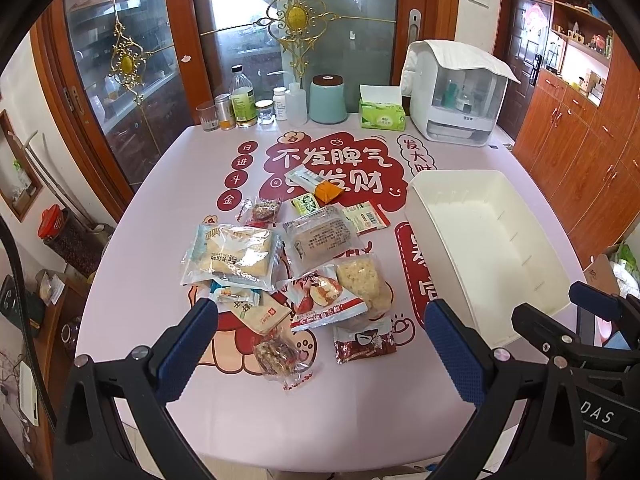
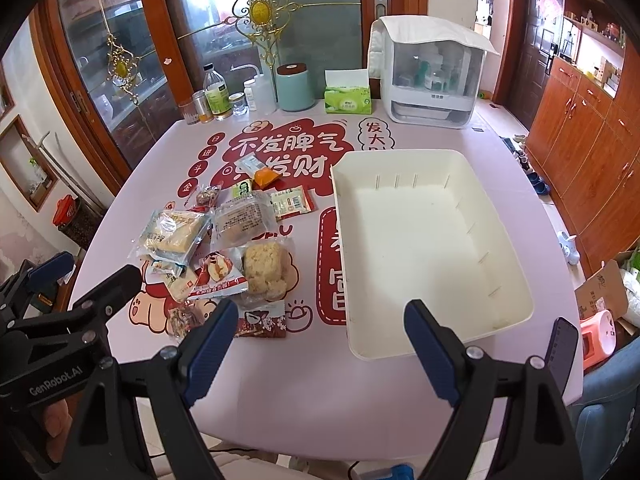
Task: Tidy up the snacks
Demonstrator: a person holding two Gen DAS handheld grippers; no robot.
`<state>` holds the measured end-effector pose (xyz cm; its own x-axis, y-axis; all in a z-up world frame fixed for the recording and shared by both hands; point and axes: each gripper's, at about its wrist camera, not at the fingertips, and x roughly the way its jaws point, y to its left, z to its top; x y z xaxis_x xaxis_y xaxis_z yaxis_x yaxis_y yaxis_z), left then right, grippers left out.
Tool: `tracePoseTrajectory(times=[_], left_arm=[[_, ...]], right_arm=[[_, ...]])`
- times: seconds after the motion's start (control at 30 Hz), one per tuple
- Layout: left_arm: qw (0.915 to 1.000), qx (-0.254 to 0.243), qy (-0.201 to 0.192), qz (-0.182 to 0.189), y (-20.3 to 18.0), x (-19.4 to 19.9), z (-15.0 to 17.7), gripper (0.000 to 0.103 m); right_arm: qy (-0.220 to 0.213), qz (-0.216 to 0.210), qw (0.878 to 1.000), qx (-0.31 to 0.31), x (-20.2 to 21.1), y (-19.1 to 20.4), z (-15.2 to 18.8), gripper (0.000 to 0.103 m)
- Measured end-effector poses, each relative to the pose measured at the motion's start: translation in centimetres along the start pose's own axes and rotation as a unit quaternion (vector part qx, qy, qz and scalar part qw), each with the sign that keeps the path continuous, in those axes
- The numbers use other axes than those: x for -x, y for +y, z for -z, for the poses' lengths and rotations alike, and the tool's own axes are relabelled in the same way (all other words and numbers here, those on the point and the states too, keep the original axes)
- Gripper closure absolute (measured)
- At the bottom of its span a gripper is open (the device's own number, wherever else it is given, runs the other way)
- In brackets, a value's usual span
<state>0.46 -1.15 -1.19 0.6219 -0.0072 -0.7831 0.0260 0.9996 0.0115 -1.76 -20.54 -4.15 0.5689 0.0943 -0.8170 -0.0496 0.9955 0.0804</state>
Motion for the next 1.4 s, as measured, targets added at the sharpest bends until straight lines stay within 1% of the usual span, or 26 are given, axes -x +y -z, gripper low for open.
tracePoseTrajectory(times=[0.37, 0.53, 0.87, 1.4], left_arm=[[1.0000, 0.003, 0.005, 0.003, 0.2, -0.1, 0.8, 0.001], [0.9999, 0.005, 0.010, 0.004, 0.3, 0.1, 0.9, 0.001], [0.9999, 0.004, 0.014, 0.003, 0.3, 0.1, 1.0, 0.001], [0.9999, 0.003, 0.014, 0.002, 0.5, 0.0, 0.9, 0.001]], right_arm=[[0.003, 0.000, 1.000, 0.000, -0.1, -0.1, -0.1, 0.017], [0.004, 0.003, 1.000, 0.002, -0.5, 0.3, 1.0, 0.017], [0.014, -0.002, 1.000, -0.003, -0.4, 0.2, 0.8, 0.017], [0.014, -0.003, 1.000, -0.004, -0.6, 0.3, 0.7, 0.017]])
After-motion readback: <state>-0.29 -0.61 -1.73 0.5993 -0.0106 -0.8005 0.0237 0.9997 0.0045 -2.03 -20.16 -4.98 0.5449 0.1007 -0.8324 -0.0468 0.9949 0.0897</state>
